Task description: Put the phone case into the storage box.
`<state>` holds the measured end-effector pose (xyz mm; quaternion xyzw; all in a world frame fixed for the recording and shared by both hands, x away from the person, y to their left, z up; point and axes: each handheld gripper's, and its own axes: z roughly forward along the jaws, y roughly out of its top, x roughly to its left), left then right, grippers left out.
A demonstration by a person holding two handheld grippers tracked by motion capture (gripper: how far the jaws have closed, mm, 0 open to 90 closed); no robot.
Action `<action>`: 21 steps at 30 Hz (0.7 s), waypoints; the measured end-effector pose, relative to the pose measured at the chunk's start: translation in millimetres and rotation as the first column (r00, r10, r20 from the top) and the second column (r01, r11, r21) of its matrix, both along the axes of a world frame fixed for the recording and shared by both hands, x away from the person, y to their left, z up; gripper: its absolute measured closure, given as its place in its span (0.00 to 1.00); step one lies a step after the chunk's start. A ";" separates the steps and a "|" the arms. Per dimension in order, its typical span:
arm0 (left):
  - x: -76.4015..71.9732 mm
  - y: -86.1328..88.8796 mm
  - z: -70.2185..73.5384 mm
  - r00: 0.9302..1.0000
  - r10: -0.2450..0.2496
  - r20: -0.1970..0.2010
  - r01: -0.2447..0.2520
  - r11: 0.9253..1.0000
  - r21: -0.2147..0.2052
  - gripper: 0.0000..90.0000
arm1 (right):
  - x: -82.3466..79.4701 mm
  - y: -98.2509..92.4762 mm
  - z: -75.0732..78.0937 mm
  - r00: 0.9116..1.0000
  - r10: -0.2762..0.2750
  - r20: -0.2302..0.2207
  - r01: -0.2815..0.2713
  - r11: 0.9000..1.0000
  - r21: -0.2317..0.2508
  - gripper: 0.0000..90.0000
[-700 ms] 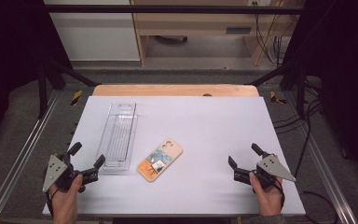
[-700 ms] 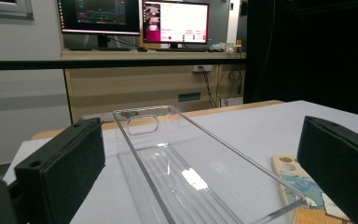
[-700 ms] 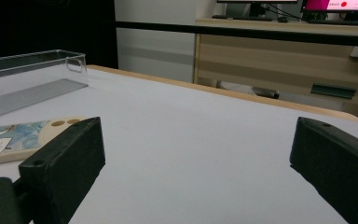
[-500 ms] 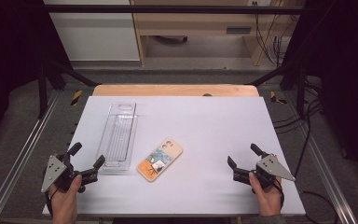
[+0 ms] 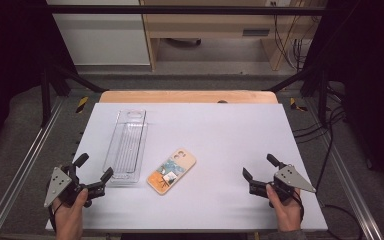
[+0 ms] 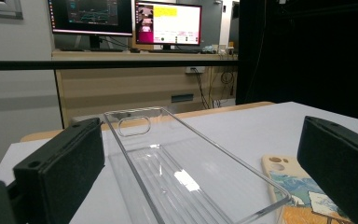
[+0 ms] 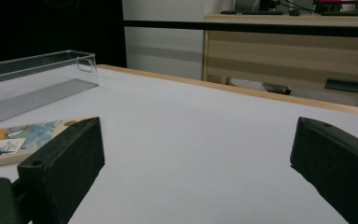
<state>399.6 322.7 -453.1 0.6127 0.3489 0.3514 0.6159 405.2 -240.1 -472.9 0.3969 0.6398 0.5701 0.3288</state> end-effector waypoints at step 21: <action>-1.3 2.3 0.2 1.000 0.005 -0.003 -0.005 1.000 -0.003 0.00 | 5.0 25.2 9.0 0.998 0.047 -0.040 -0.049 0.998 -0.029 0.03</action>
